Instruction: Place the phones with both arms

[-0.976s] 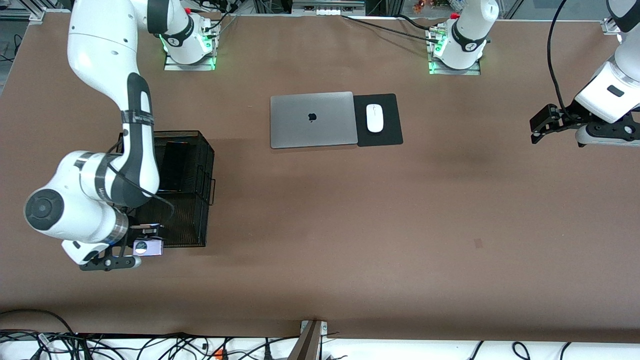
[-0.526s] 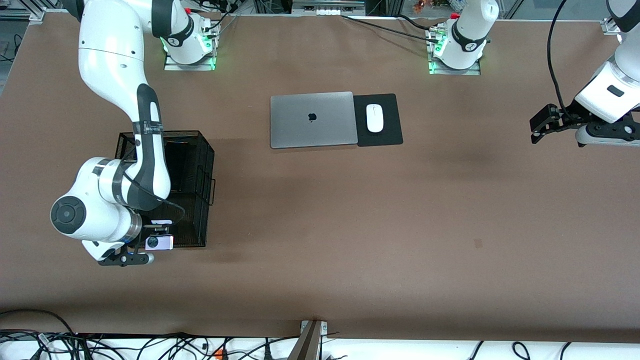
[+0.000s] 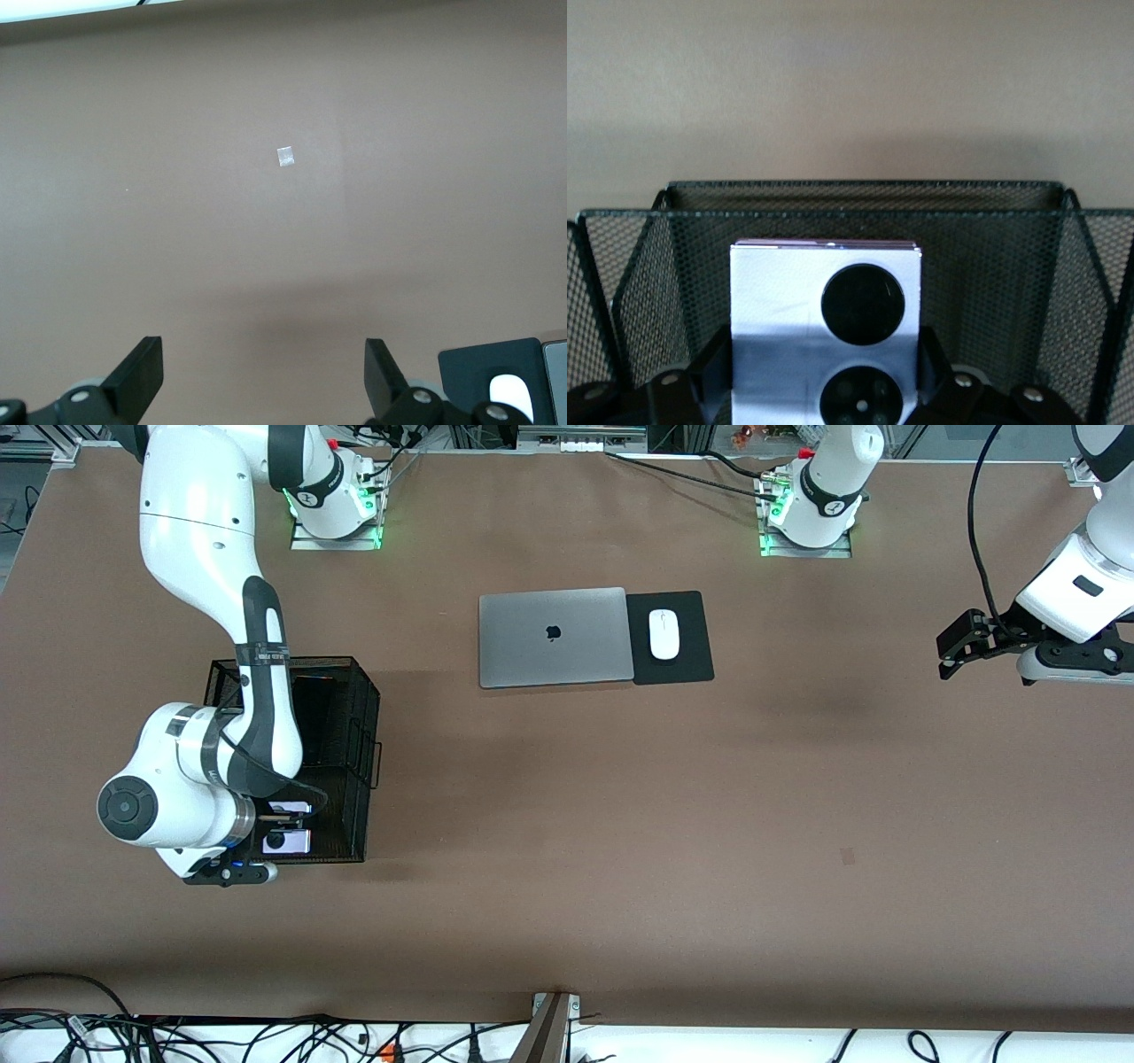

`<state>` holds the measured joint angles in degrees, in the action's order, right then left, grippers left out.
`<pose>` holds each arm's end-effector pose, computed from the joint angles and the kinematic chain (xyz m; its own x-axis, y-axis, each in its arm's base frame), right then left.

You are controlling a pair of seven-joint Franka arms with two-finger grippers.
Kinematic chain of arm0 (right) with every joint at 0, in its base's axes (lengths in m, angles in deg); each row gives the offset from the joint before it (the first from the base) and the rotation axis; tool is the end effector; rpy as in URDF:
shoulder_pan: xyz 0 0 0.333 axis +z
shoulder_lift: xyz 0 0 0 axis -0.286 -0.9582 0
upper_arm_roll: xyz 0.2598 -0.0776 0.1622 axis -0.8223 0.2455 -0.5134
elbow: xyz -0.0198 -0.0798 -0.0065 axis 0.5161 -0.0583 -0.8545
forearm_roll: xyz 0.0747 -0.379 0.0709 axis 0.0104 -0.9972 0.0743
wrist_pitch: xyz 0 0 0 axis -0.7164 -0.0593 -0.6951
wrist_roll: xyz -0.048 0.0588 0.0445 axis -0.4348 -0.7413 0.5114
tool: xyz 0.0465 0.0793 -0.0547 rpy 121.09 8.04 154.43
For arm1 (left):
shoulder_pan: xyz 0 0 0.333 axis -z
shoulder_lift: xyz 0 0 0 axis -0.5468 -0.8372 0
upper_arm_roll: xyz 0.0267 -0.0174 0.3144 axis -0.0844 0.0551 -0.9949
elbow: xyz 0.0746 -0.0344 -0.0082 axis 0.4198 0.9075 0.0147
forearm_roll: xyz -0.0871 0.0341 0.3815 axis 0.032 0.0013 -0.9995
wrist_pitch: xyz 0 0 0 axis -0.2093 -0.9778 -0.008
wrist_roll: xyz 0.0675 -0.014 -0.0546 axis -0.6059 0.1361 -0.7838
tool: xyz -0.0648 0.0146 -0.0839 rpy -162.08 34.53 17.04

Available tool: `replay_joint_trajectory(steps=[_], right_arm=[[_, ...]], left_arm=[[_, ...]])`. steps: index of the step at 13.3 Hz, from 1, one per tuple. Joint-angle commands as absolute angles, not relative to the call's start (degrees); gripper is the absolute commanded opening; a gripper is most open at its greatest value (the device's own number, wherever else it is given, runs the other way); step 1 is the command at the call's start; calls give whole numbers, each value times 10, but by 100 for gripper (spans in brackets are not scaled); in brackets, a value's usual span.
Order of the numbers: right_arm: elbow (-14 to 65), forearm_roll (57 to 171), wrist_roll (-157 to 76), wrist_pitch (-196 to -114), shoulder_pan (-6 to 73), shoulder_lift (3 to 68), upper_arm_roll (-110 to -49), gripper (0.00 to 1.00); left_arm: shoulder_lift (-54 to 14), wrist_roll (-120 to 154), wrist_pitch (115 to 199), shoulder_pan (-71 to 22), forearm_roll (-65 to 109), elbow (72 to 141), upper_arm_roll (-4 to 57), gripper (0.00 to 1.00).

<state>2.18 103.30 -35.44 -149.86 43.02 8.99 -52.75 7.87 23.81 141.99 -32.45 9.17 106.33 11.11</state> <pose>0.7246 0.0552 0.2505 0.9915 0.0235 -0.1279 0.0226 -0.9997 -0.0085 0.5584 -0.0286 0.5888 0.9931 -0.0806 0.0852 -0.0752 -0.9951 -0.0644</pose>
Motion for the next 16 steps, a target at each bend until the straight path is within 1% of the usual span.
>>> replay_joint_trajectory(steps=[1,2,3,4,5,10,14,16], right_arm=[[46,1033,-345,-1479,434,112,-527,0],[46,1033,-345,-1479,434,110,-527,0],[46,1033,-346,-1479,431,109,-527,7],[45,1035,-347,-1479,426,108,-527,55],[45,1036,-349,-1480,424,107,-528,100],[23,1036,-350,-1472,426,122,-512,100],[-4,1034,-354,-1389,436,159,-484,100],[-5,1014,-353,-1368,441,194,-481,100]], left_arm=[[84,231,1408,-324,103,1057,113,100],[84,223,1407,-324,103,1057,113,100],[85,220,1398,-324,103,1057,115,100],[83,222,1394,-325,101,1057,116,100],[83,221,1394,-325,100,1056,116,100],[83,221,1393,-325,100,1056,116,100],[83,221,1393,-325,100,1056,116,100],[83,221,1393,-325,100,1056,116,100]])
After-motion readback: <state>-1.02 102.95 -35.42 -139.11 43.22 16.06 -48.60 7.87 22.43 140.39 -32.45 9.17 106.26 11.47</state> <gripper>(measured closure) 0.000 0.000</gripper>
